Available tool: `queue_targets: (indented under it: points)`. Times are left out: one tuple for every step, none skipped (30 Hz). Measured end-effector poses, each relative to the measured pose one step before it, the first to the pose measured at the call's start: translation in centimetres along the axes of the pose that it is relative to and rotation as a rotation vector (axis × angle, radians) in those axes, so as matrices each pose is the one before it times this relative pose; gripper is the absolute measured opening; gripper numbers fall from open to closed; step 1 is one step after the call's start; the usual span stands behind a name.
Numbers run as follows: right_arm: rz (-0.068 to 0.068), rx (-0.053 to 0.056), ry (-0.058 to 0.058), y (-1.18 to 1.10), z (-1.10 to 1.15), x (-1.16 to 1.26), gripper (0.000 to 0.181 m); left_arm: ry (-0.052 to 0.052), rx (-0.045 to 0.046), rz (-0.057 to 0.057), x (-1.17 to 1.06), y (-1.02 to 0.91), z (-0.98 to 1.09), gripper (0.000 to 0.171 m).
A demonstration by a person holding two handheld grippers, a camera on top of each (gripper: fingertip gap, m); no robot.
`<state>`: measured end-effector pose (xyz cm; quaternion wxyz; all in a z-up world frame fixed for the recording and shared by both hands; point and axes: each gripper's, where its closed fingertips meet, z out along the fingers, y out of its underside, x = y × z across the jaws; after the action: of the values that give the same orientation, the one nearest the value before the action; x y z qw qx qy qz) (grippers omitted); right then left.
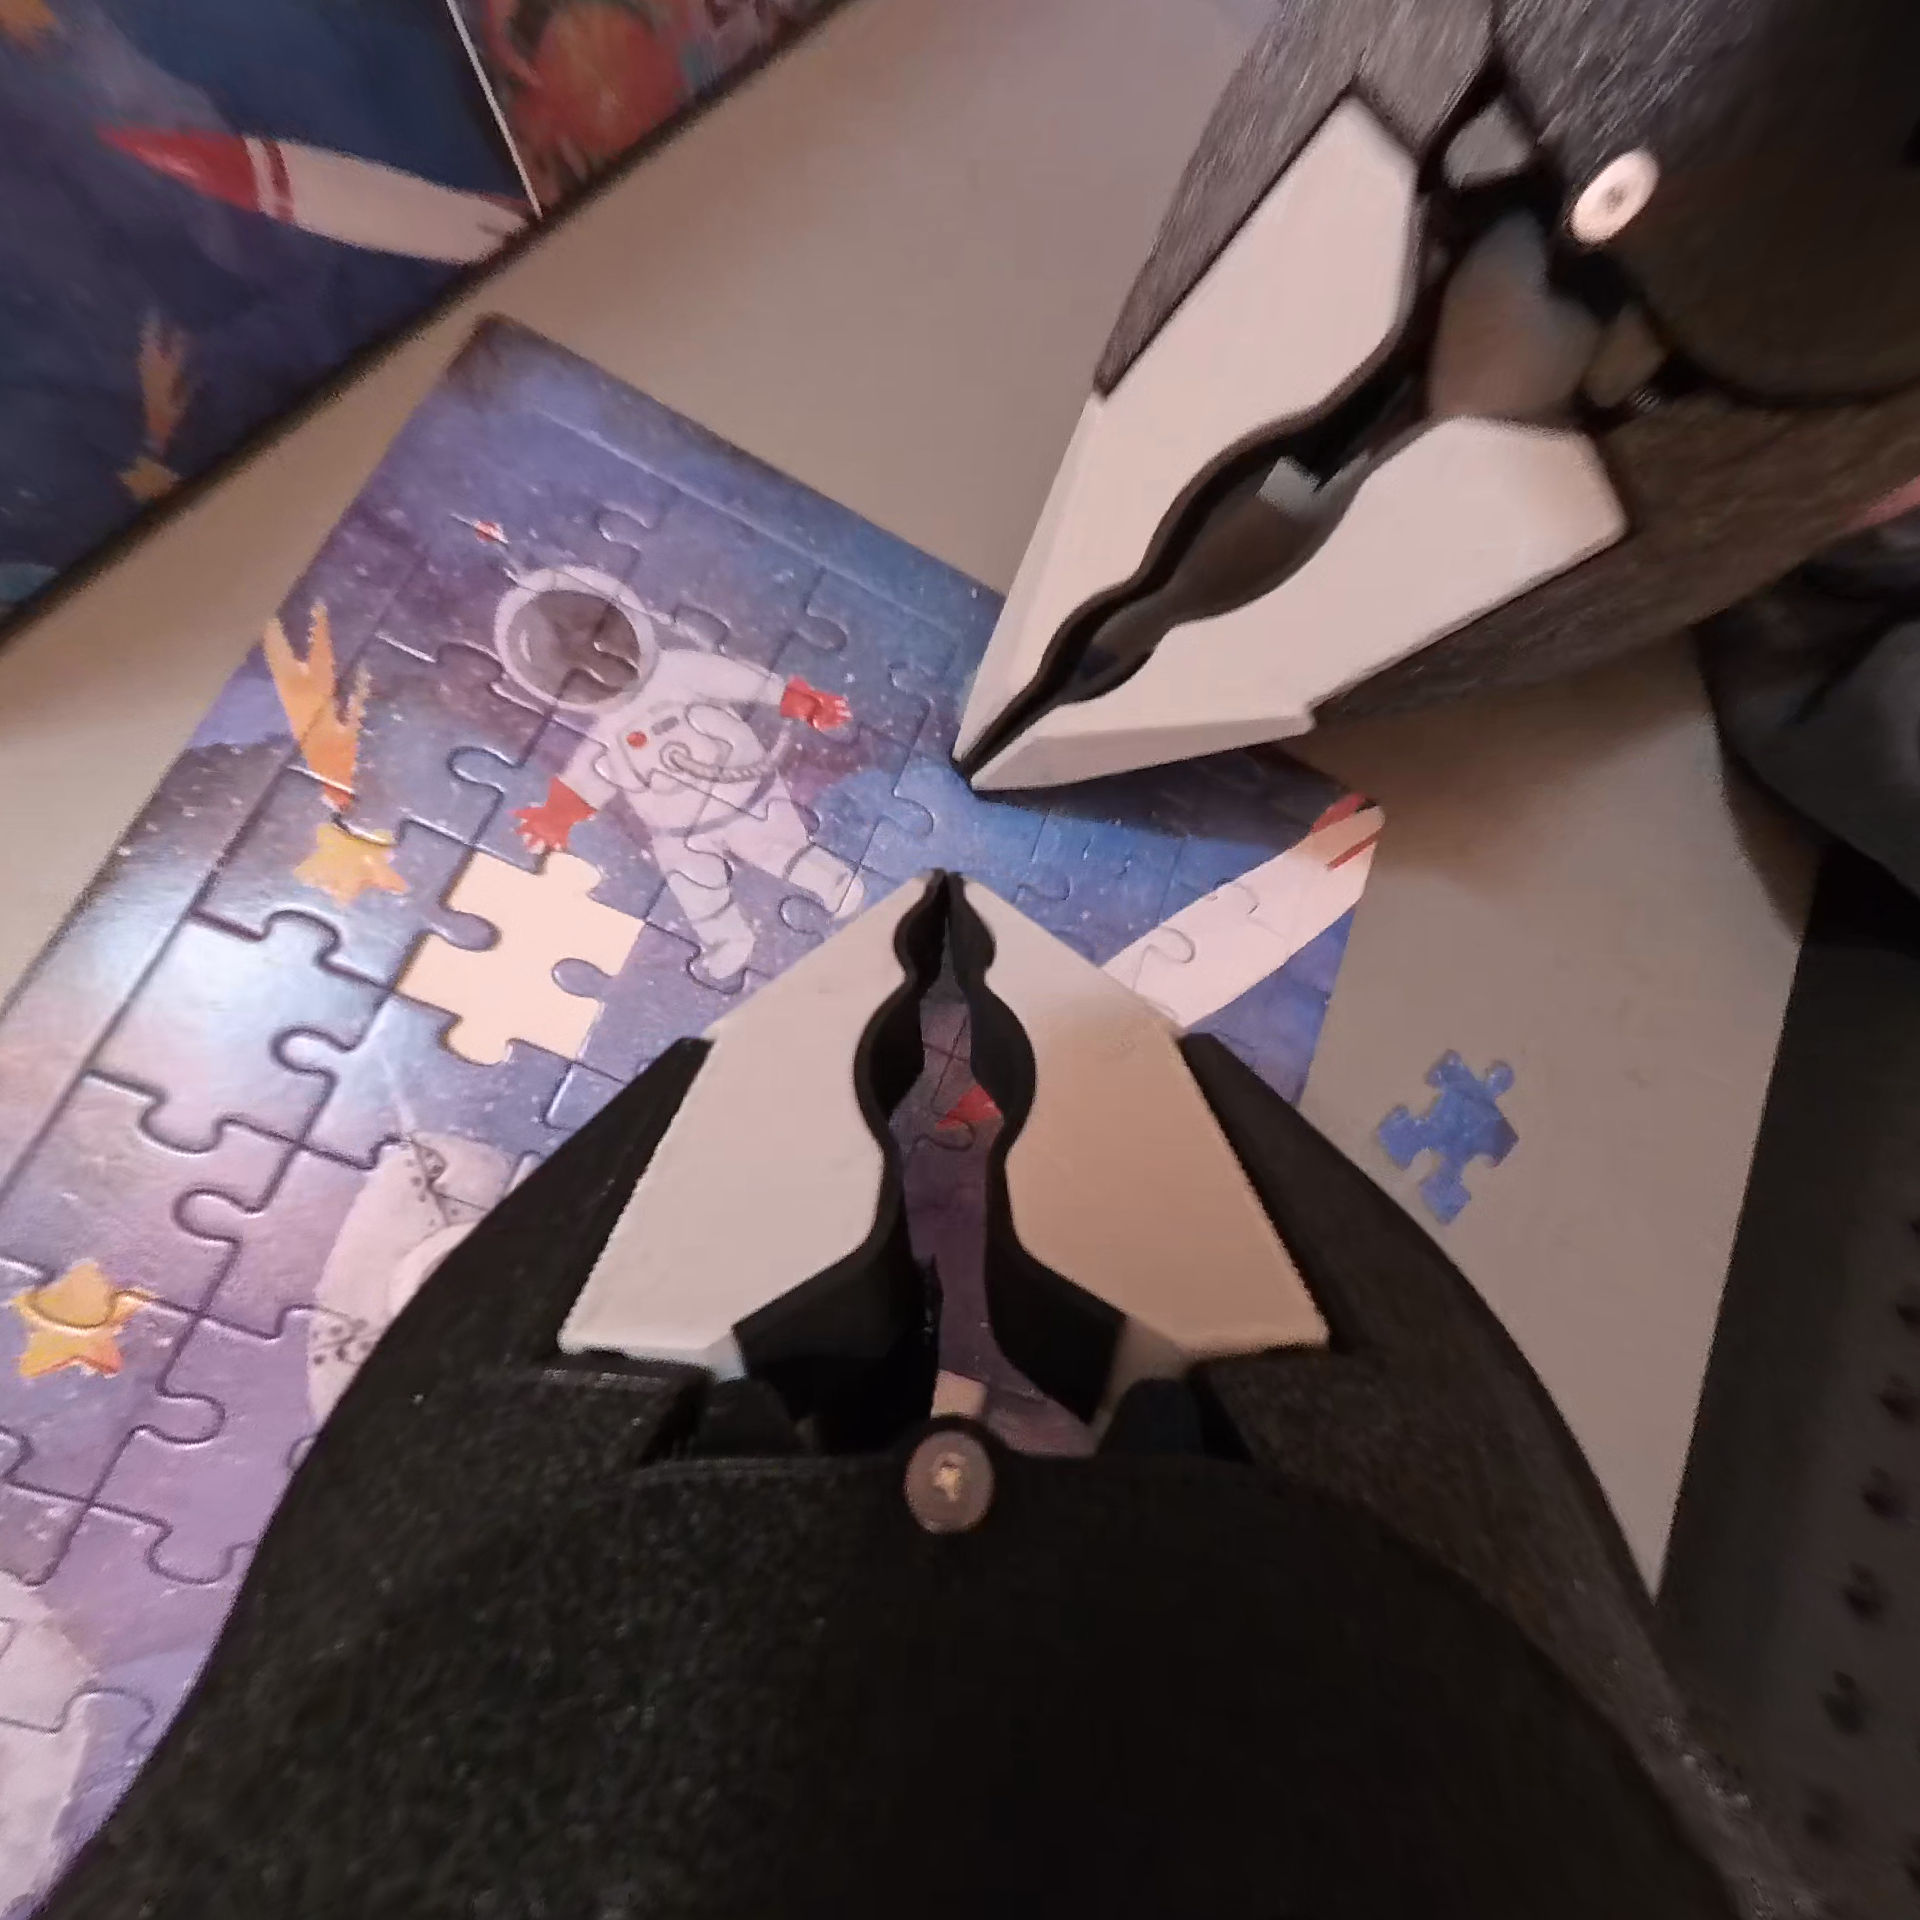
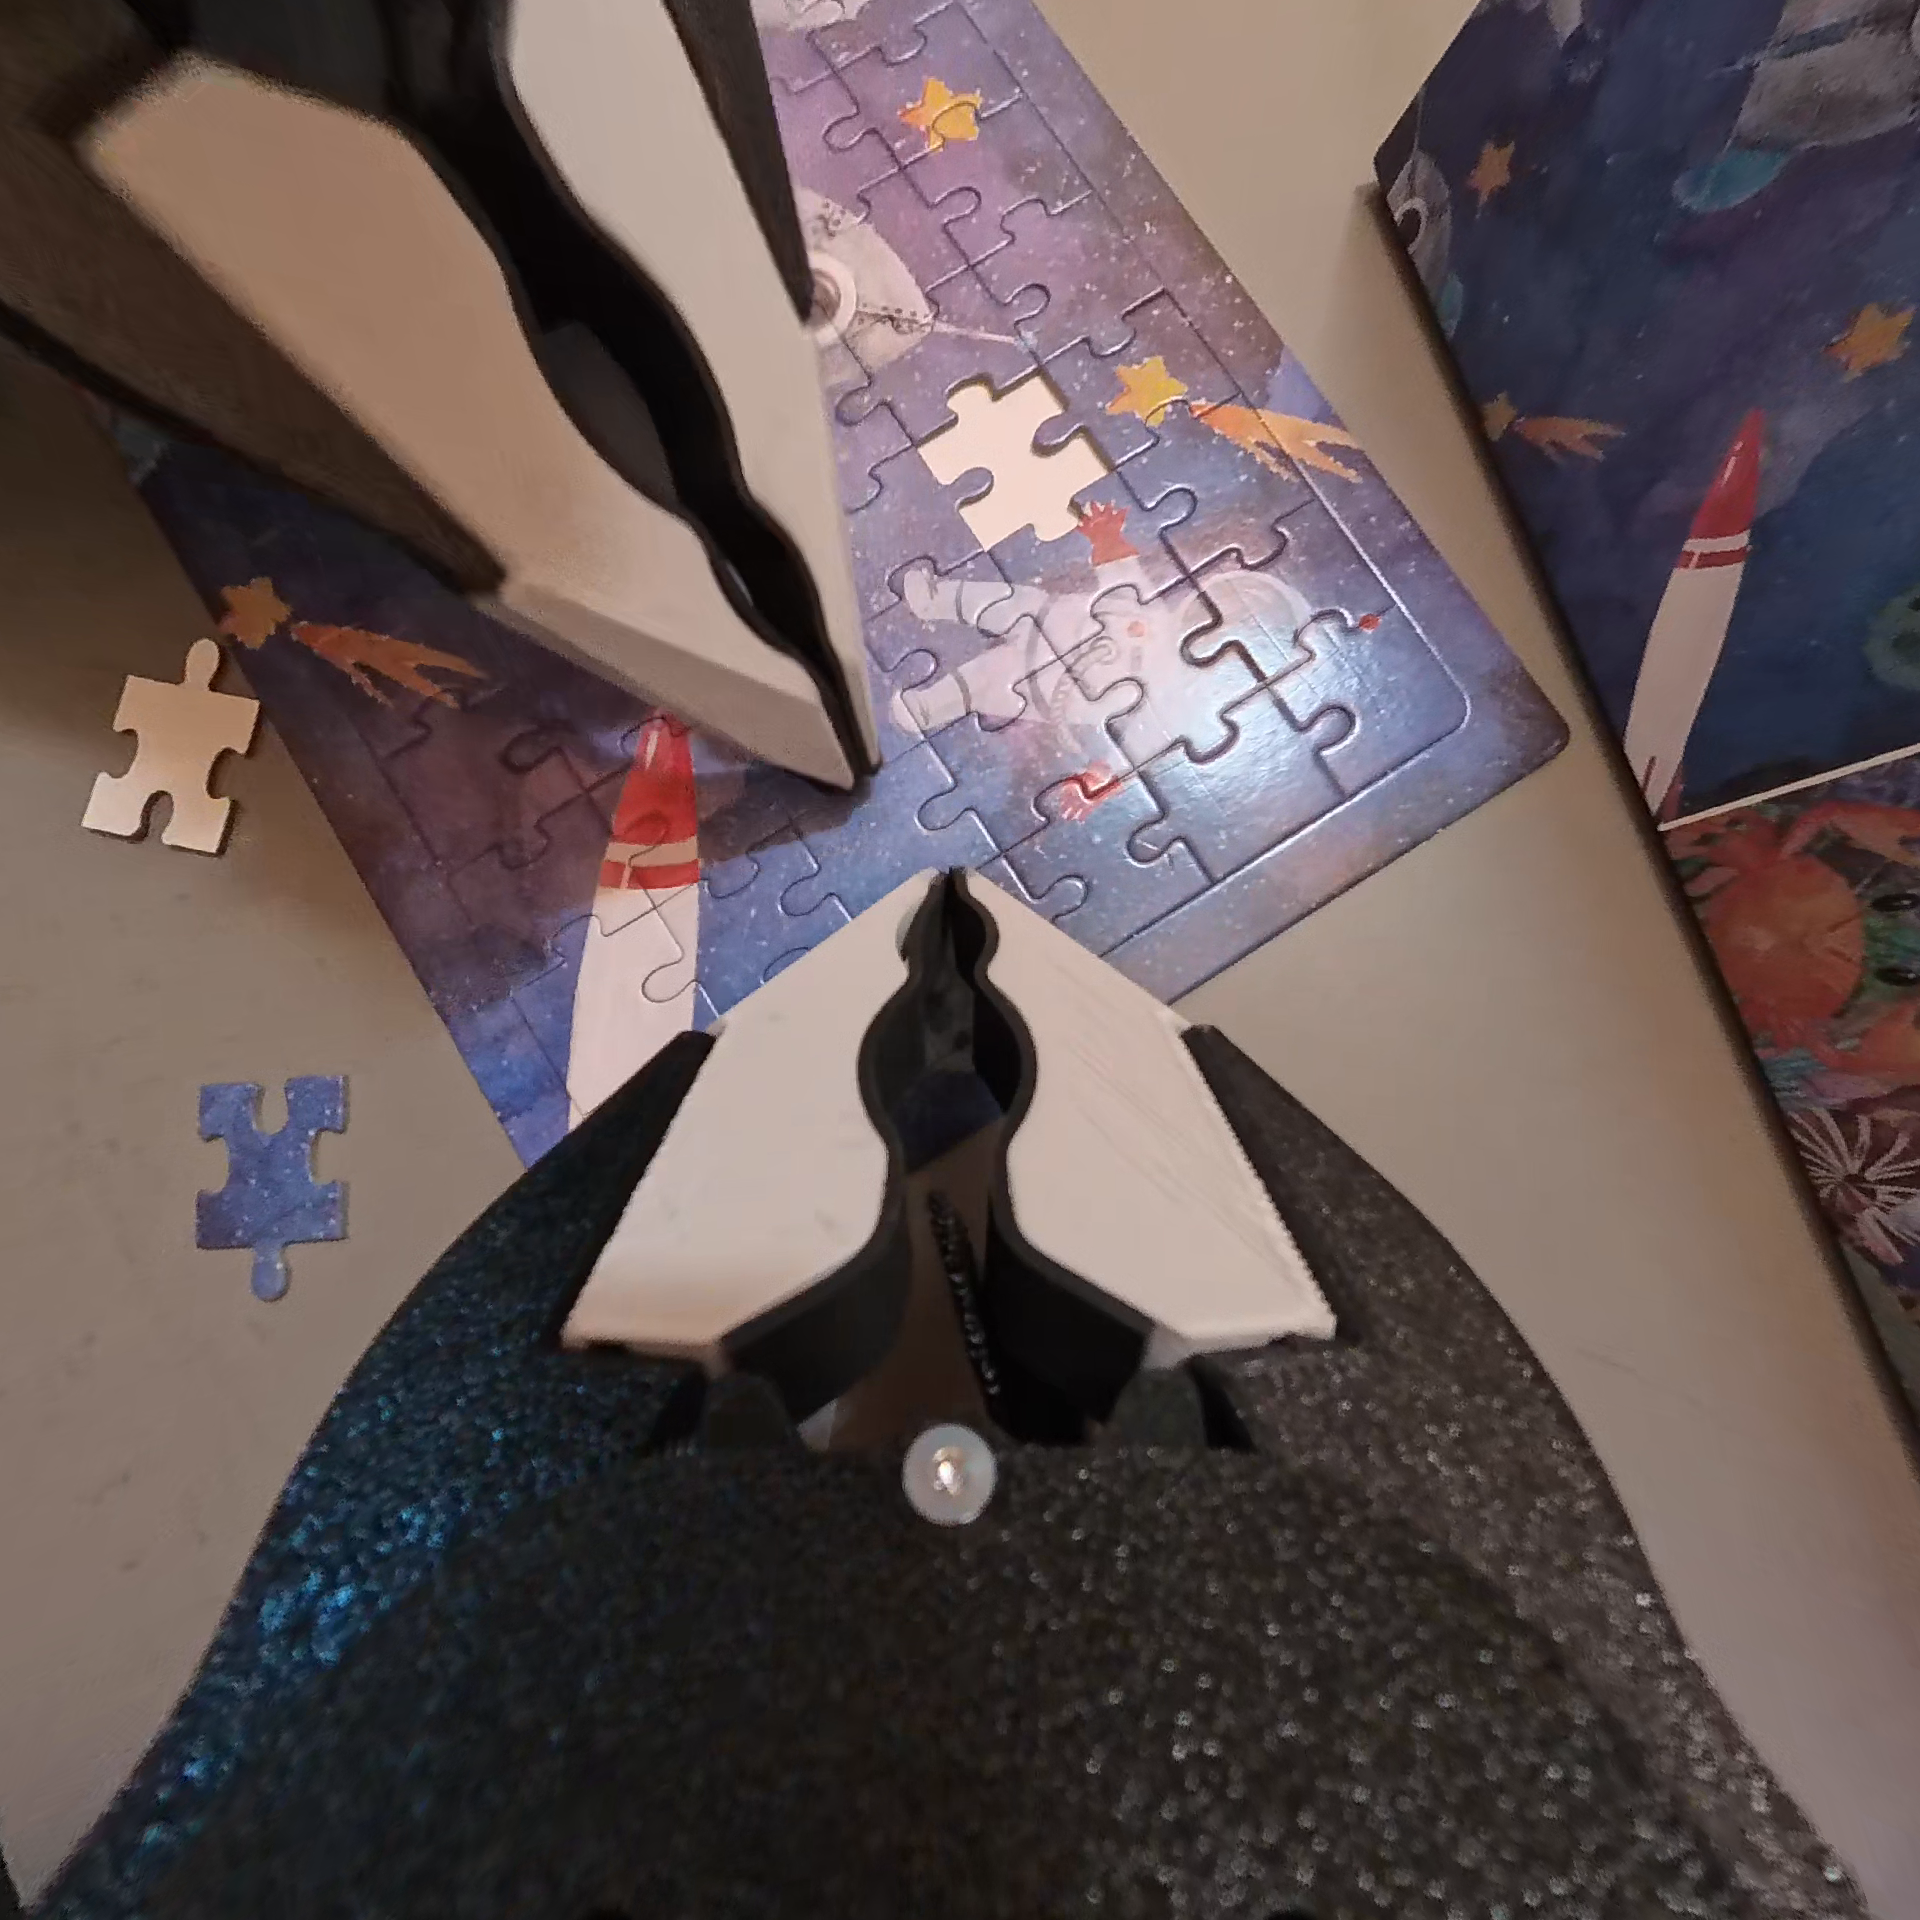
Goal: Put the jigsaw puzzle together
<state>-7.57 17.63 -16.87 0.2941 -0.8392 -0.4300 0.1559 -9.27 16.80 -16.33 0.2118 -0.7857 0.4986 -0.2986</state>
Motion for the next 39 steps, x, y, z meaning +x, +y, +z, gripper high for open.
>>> queue_targets:
  points:
    - [-0.0039,0.0026,0.0046,-0.109,-0.09,-0.012,0.0,-0.0046,-0.01506,0.0004,-0.072,0.359,0.377,0.0]
    - [-0.0115,0.0174,-0.0003,-0.334,-0.193,-0.19,0.0,-0.0001,0.02259,-0.0057,0.002,-0.32,0.036,0.0]
    - [-0.0095,0.0239,-0.0194,-0.459,-0.259,-0.51,0.0,0.0013,-0.01011,-0.007,-0.027,0.099,0.096,0.0]
    - [-0.0037,0.0222,-0.0251,-0.446,-0.185,-0.597,0.0,0.0008,0.00016,-0.0006,0.0,-0.04,-0.013,0.0]
    - [0.0004,0.0054,-0.0168,-0.124,0.017,-0.408,0.0,0.0009,0.00111,0.0049,-0.006,-0.001,0.014,0.0]
    - [-0.0008,-0.0256,0.0035,0.432,0.214,-0.023,0.0,0.0032,0.00271,-0.0031,-0.01,0.005,0.009,0.0]
    - [-0.007,-0.0447,0.0245,0.819,0.333,0.344,0.0,0.0056,0.00306,-0.0098,0.007,-0.006,-0.007,0.0]
    - [-0.0025,-0.0013,0.0017,0.187,0.125,0.025,0.0,0.0059,0.00315,-0.0088,0.001,-0.003,0.0,0.0]
    - [0.01,0.0116,-0.0237,-0.1,-0.131,-0.239,0.0,0.0045,0.00333,-0.0048,-0.004,-0.001,-0.001,0.0]
    - [0.0058,-0.0073,0.0103,0.227,-0.243,0.392,0.0,0.0028,0.00092,-0.0016,0.007,0.006,-0.013,0.0]
    - [0.0074,0.0239,0.035,-0.148,-0.615,0.853,0.0,0.001,0.00049,-0.0006,0.003,0.001,0.004,0.0]
    - [0.0292,0.0351,0.019,-0.32,-0.833,0.773,0.0,-0.0005,-0.00034,-0.0006,0.0,-0.002,0.005,0.0]
    - [0.0423,0.0288,0.014,-0.276,-0.867,0.734,0.0,-0.0022,-0.00105,0.0015,-0.002,0.003,-0.009,0.0]
    - [0.0379,0.0269,0.0141,-0.241,-0.67,0.564,0.0,-0.0044,-0.00199,0.0049,-0.002,-0.005,-0.003,0.0]
    - [0.0207,0.0174,-0.0025,-0.084,-0.287,0.021,0.0,-0.0067,-0.00199,0.005,0.006,-0.018,0.009,0.0]
    - [-0.0012,-0.0015,-0.0106,0.191,0.153,-0.41,0.0,-0.0087,-0.00286,0.0076,0.013,-0.004,-0.008,0.0]
    - [-0.0155,-0.0157,-0.0029,0.348,0.505,-0.504,0.0,-0.0112,-0.00187,0.0155,0.017,-0.06,-0.044,0.0]
    - [-0.0221,-0.0229,0.0028,0.336,0.657,-0.469,0.0,-0.0121,0.00451,0.0156,-0.004,-0.146,-0.052,0.0]
    - [-0.0215,-0.0117,0.0069,0.064,0.587,-0.325,0.0,-0.0119,0.00544,0.0049,-0.058,-0.188,-0.053,0.0]
    - [-0.0127,-0.0002,-0.0088,-0.164,0.458,-0.411,0.0,-0.017,0.01058,-0.004,-0.204,-0.257,-0.008,0.0]
    - [0.0004,-0.0011,-0.0105,-0.107,0.387,-0.252,0.0,-0.0131,0.00181,-0.0064,-0.186,-0.072,0.095,0.0]
    - [0.0027,-0.0205,0.0021,0.321,0.411,0.058,0.0,-0.0035,-0.01543,0.0022,-0.025,0.24,0.234,0.0]
    - [-0.0066,-0.0324,0.0014,0.616,0.278,0.057,0.0,-0.0042,0.00142,0.0134,0.029,0.014,0.11,0.0]
    - [-0.0007,0.0289,0.0075,-0.377,-0.475,0.129,0.0,-0.007,-0.00806,0.0048,-0.03,0.064,-0.206,0.0]
    - [0.0088,0.0146,0.0187,-0.261,-0.919,0.327,0.0,-0.0152,0.00516,-0.0046,-0.165,-0.14,-0.625,0.0]
    - [0.0122,0.0345,0.0219,-0.529,-1.344,0.283,0.0,-0.0137,0.04093,-0.0062,-0.123,-0.569,-1.237,0.0]
    - [0.0163,0.0457,0.0125,-0.606,-1.575,-0.043,0.0,-0.0063,0.04641,-0.0155,-0.01,-0.641,-1.741,0.0]
    - [0.0149,0.0362,-0.012,-0.367,-1.564,-0.694,0.0,-0.0054,0.04295,-0.021,0.04,-0.537,-2.084,0.0]
    - [0.0045,0.0241,-0.0423,-0.033,-1.314,-1.501,0.0,-0.0075,0.04066,-0.0203,0.075,-0.308,-2.223,0.0]
    - [-0.0017,0.0074,-0.057,0.42,-0.875,-1.992,0.0,-0.0032,0.02932,-0.017,0.189,0.135,-2.192,0.001]
    - [0.0009,-0.0189,-0.0557,0.989,-0.282,-2.101,0.006,0.0066,0.01131,-0.0129,0.35,0.66,-2.029,0.003]
    - [-0.0025,-0.0516,-0.04,1.533,0.244,-1.865,0.02,0.0081,-0.0048,-0.0088,0.403,1.147,-1.758,0.006]
    - [-0.0204,-0.0466,-0.0057,1.448,0.562,-1.318,0.028,-0.0014,-0.01508,-0.0049,0.28,1.519,-1.459,0.01]
    - [-0.0304,-0.0193,0.0195,1.005,0.666,-0.844,0.03,-0.0221,-0.01187,-0.0063,-0.025,1.617,-1.2,0.013]
    - [-0.0291,-0.0129,0.0161,0.669,0.658,-0.689,0.03,-0.0308,-0.00035,-0.0123,-0.184,1.541,-0.967,0.014]
    - [-0.0178,-0.005,0.0116,0.379,0.612,-0.494,0.03,-0.0152,0.00164,-0.0206,0.006,1.498,-0.757,0.015]
    - [-0.0051,-0.0084,-0.0023,0.289,0.592,-0.419,0.03,0.0037,-0.00176,-0.0304,0.245,1.478,-0.62,0.015]
    - [0.0012,-0.0272,-0.0099,0.437,0.554,-0.306,0.031,0.0081,-0.00185,-0.0385,0.267,1.356,-0.489,0.015]
    - [-0.0022,-0.007,0.0126,-0.001,0.2,0.173,0.032,0.0017,-0.00223,-0.0386,0.141,1.208,-0.393,0.015]
